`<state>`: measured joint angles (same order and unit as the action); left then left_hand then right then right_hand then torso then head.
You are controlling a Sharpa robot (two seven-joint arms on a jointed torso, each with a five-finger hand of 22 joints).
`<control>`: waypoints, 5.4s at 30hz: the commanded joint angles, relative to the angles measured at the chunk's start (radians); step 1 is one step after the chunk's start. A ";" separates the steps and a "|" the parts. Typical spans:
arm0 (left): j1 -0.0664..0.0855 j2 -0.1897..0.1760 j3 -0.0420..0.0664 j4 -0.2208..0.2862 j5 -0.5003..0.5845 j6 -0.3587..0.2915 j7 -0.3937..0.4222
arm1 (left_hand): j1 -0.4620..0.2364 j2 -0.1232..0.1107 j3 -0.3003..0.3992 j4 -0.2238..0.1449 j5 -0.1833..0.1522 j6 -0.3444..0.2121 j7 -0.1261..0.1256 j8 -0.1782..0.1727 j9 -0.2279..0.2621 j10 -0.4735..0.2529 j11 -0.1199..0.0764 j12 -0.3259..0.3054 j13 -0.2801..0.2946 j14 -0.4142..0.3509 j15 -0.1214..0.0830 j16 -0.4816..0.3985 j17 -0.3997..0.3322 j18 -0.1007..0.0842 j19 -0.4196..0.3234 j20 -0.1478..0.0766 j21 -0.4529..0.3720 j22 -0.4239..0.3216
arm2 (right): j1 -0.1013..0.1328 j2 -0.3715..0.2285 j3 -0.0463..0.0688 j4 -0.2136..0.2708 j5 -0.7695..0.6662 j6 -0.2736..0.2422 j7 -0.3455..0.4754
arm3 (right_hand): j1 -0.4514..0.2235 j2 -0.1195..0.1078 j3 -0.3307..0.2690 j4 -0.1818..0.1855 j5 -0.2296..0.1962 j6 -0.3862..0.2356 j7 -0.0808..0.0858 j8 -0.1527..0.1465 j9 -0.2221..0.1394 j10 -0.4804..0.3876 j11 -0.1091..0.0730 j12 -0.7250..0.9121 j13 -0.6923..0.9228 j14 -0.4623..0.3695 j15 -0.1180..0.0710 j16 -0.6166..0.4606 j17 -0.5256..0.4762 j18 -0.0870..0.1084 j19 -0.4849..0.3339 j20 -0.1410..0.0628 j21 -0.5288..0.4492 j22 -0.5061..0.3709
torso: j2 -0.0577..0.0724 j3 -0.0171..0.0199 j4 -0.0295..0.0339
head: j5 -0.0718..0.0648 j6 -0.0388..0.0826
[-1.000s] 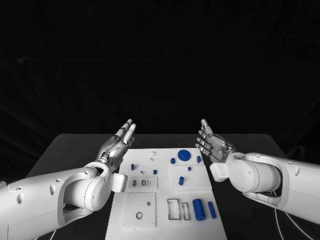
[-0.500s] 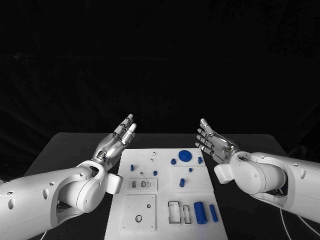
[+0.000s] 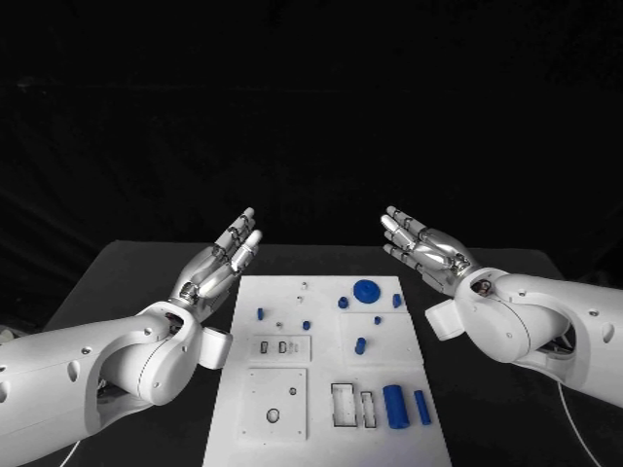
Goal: Assemble the parts on the task board
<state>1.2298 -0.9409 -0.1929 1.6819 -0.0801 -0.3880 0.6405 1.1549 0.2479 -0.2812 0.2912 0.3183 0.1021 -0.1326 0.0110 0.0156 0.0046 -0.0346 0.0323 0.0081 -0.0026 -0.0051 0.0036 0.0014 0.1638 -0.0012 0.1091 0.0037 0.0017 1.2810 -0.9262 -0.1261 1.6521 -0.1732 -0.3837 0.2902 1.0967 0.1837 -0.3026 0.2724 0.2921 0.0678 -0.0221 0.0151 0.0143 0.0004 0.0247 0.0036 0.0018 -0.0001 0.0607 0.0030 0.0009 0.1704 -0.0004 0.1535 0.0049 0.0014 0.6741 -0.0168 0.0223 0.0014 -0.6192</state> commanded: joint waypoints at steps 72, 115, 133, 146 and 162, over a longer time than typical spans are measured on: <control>0.088 -0.148 0.001 0.191 -0.021 0.008 0.013 | 0.062 0.012 0.022 0.001 0.094 0.028 0.058 0.010 0.005 0.004 0.060 0.012 0.003 0.003 0.062 -0.004 -0.001 0.015 0.001 0.082 -0.004 -0.002 | 0.124 0.089 0.001 0.006 -1.719 0.253 -0.480 | 0.269 -0.254 0.522 -0.221 -0.083 0.897 0.132 0.058 0.113 1.001 0.039 0.146 0.078 1.373 -0.087 0.630 0.452 -0.001 1.259 -0.076 0.722 0.501 | 0.145 -0.0168 0.0423 | -0.009 -0.122; 0.088 -0.150 0.001 0.179 0.028 0.040 -0.001 | 0.098 0.016 0.035 0.001 0.141 0.058 0.102 0.016 0.009 0.008 0.087 0.022 0.005 0.003 0.072 -0.004 -0.001 0.016 0.001 0.104 -0.004 -0.002 | 0.037 0.197 0.001 -0.154 -1.699 0.195 -0.425 | 0.293 -0.272 0.637 -0.222 -0.032 0.995 0.116 0.100 0.149 1.081 0.031 0.126 0.071 1.347 -0.097 0.682 0.485 -0.006 1.216 -0.081 0.830 0.651 | 0.135 -0.0176 0.0432 | 0.003 -0.162; 0.088 -0.153 0.000 0.174 0.030 0.049 -0.014 | 0.134 0.009 0.046 -0.004 0.179 0.077 0.130 0.021 0.011 0.012 0.095 0.035 0.007 0.003 0.085 -0.004 -0.001 0.016 0.001 0.117 -0.004 -0.002 | 0.052 0.204 0.002 -0.140 -1.635 0.073 -0.378 | 0.329 -0.268 0.666 -0.255 -0.037 1.066 0.127 0.136 0.197 1.210 0.024 0.158 0.086 1.365 -0.091 0.703 0.495 -0.020 1.237 -0.080 0.928 0.772 | 0.134 -0.0181 0.0447 | 0.010 -0.165; 0.088 -0.148 0.000 0.172 0.030 0.052 -0.022 | 0.158 0.003 0.054 -0.005 0.201 0.080 0.130 0.022 0.012 0.016 0.108 0.048 0.009 0.003 0.099 -0.004 -0.001 0.017 0.001 0.126 -0.004 -0.002 | 0.105 0.319 0.006 -0.208 -1.540 0.135 -0.386 | 0.326 -0.269 0.668 -0.251 -0.045 1.048 0.133 0.124 0.201 1.205 0.030 0.144 0.081 1.361 -0.086 0.703 0.497 -0.019 1.227 -0.076 0.930 0.779 | 0.133 -0.0185 0.0477 | 0.006 -0.168; 0.087 -0.131 -0.001 0.159 0.032 0.058 -0.025 | 0.176 0.003 0.062 -0.007 0.218 0.080 0.131 0.022 0.012 0.017 0.117 0.054 0.010 0.003 0.103 -0.004 -0.001 0.017 0.001 0.130 -0.004 -0.002 | 0.098 0.434 0.008 -0.366 -1.526 0.159 -0.382 | 0.326 -0.273 0.677 -0.249 -0.042 1.018 0.138 0.103 0.200 1.195 0.036 0.125 0.076 1.350 -0.085 0.702 0.498 -0.016 1.208 -0.072 0.923 0.779 | 0.132 -0.0193 0.0455 | 0.008 -0.162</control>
<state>1.3161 -1.0749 -0.1937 1.8413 -0.0494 -0.3535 0.6098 1.3198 0.2513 -0.2267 0.2831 0.5322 0.1824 -0.0090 0.0266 0.0262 0.0193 0.0756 0.0814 0.0171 -0.0008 0.0930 0.0036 0.0015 0.1636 0.0005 0.2324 0.0037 0.0017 1.3802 -0.4955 -0.1188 1.2954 -1.7046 -0.2452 -0.0943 1.4167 -0.0873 0.3684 0.0229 0.2471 1.0913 0.1160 0.1233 0.2156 1.1578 0.0984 0.1352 0.0709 1.3540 -0.0266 0.6999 0.4977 0.1702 1.2143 0.0805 0.9294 0.7821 0.8066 -0.0359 0.0689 0.0103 -0.7805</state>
